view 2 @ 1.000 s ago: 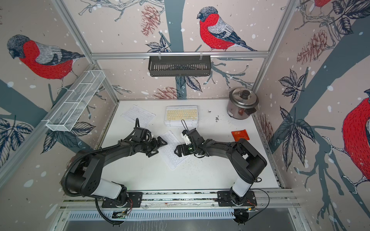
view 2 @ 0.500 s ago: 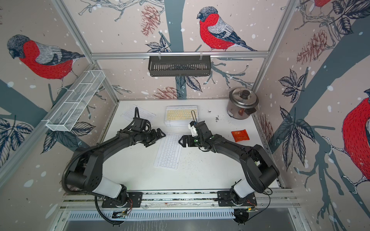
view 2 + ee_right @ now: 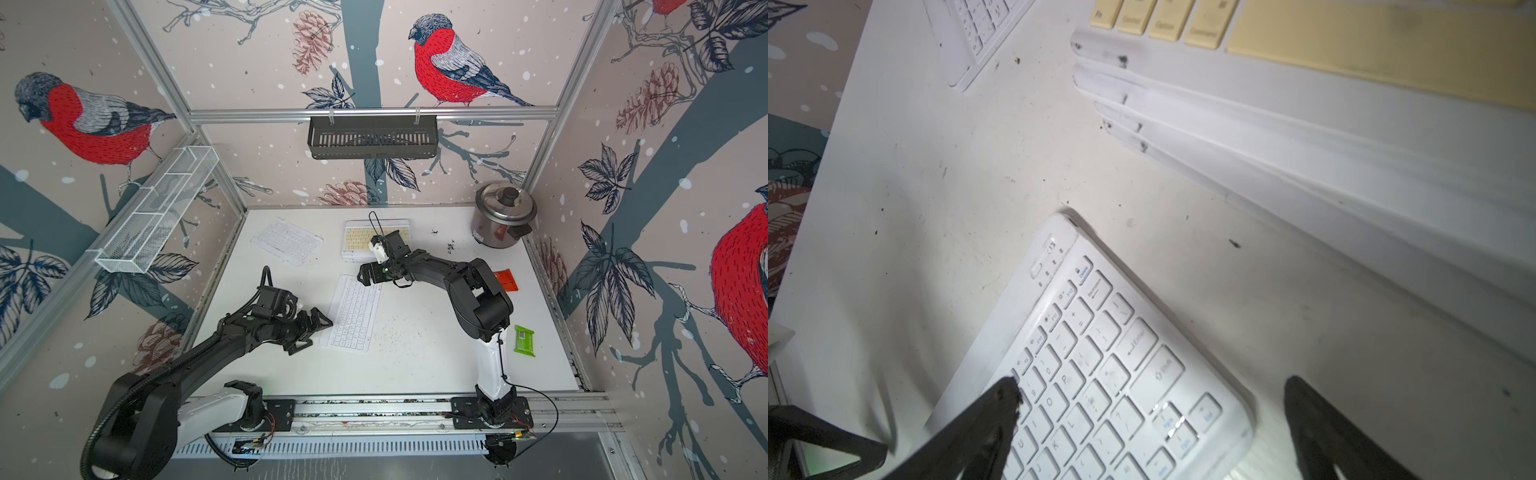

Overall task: Stack the numeric keypads
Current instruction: Adjust the numeric keypad at the center of the board.

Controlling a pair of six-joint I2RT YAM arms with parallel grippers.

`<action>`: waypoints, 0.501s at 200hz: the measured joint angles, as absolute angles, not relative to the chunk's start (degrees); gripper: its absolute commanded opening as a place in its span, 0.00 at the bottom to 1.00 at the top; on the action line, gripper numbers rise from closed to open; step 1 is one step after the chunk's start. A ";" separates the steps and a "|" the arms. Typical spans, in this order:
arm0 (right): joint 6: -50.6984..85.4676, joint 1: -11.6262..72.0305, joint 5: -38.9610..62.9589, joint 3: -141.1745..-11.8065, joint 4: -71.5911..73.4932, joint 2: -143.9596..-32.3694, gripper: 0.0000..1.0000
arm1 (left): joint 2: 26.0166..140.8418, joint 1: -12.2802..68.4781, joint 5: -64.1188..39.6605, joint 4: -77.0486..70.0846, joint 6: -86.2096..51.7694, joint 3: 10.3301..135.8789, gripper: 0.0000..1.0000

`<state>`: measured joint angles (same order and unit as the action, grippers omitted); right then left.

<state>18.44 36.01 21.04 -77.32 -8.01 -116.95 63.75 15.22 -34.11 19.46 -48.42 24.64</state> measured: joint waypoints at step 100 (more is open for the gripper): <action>22.31 38.30 22.52 -59.53 1.85 -107.33 1.00 | 67.55 14.98 -41.71 11.77 -55.42 22.72 0.97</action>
